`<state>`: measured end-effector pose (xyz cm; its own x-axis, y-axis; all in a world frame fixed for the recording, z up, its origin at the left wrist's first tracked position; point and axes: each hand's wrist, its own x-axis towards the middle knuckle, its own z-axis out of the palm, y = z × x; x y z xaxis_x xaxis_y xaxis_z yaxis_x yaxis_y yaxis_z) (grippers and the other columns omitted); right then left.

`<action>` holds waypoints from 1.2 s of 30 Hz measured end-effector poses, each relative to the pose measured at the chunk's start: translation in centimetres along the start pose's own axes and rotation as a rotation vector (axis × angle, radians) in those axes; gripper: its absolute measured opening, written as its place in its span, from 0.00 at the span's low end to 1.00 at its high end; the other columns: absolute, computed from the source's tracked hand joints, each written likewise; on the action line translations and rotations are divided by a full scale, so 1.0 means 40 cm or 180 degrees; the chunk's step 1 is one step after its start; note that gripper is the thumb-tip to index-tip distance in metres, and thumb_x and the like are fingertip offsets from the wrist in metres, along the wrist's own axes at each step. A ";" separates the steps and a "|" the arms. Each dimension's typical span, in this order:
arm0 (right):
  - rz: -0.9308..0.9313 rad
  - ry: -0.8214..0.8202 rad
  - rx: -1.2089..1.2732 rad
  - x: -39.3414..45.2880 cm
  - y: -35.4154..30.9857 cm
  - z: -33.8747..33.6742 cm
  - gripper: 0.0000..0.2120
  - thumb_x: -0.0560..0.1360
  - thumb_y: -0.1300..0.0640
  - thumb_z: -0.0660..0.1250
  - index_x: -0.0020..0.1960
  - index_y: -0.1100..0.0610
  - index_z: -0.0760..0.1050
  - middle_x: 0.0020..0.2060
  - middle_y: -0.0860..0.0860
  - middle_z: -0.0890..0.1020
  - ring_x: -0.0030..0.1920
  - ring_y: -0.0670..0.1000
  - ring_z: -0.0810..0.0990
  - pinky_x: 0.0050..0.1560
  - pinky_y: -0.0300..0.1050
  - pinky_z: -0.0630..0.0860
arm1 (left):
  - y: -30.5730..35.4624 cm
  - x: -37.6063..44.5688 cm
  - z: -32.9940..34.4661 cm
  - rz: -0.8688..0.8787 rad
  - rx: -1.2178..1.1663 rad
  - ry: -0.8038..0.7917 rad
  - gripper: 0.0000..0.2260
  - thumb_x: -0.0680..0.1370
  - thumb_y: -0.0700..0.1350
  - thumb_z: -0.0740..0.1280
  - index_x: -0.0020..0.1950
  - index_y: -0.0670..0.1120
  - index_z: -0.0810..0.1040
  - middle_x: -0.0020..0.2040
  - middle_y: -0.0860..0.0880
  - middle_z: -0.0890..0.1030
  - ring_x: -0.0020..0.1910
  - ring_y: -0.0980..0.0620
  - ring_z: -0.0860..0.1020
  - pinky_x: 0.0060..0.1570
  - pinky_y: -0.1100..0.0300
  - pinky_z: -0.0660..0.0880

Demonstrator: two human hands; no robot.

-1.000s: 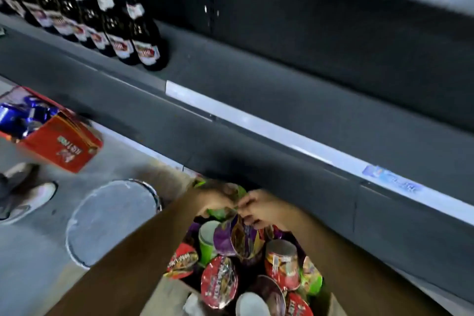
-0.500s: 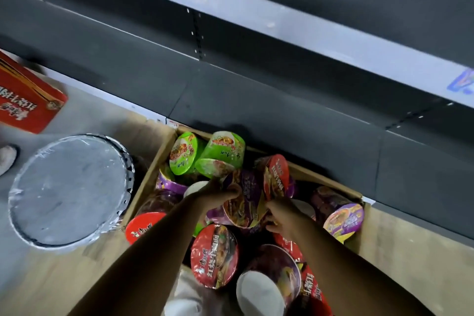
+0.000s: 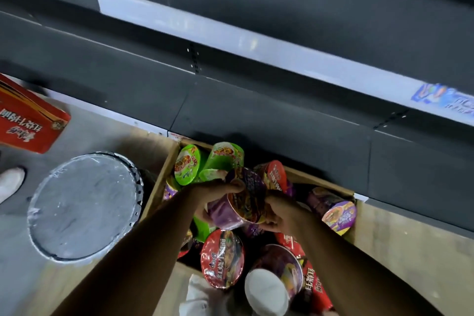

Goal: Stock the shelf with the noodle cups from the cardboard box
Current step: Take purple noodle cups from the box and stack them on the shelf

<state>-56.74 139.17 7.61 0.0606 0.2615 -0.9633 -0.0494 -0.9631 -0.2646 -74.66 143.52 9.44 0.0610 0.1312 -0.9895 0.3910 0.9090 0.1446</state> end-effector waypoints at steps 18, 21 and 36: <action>-0.1092 -0.1987 0.0136 -0.712 -0.332 -0.107 0.37 0.61 0.39 0.77 0.65 0.54 0.74 0.64 0.57 0.77 0.65 0.59 0.73 0.67 0.61 0.65 | 0.283 -0.787 -0.152 0.0615 0.1282 -0.1417 0.24 0.61 0.65 0.70 0.48 0.50 0.84 0.48 0.49 0.85 0.56 0.45 0.74 0.51 0.55 0.72; -0.1367 -0.2336 -0.0139 -0.835 -0.389 -0.101 0.38 0.56 0.37 0.78 0.61 0.53 0.79 0.62 0.56 0.79 0.62 0.58 0.76 0.67 0.63 0.63 | 0.342 -0.917 -0.175 0.0726 0.1920 -0.1634 0.29 0.53 0.68 0.74 0.45 0.50 0.85 0.49 0.47 0.83 0.54 0.44 0.76 0.49 0.57 0.72; -0.2690 -0.1388 0.0385 -1.285 -0.681 0.010 0.14 0.64 0.47 0.60 0.41 0.55 0.77 0.40 0.55 0.84 0.41 0.56 0.82 0.52 0.51 0.72 | 0.462 -1.347 -0.334 0.2751 0.1082 -0.1170 0.39 0.55 0.77 0.67 0.52 0.48 0.82 0.42 0.45 0.84 0.34 0.47 0.82 0.33 0.63 0.74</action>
<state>-58.90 152.00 64.33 -0.2520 0.8911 -0.3775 -0.2635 -0.4385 -0.8592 -83.00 158.53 65.36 0.7065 0.5113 -0.4893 0.3165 0.3900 0.8647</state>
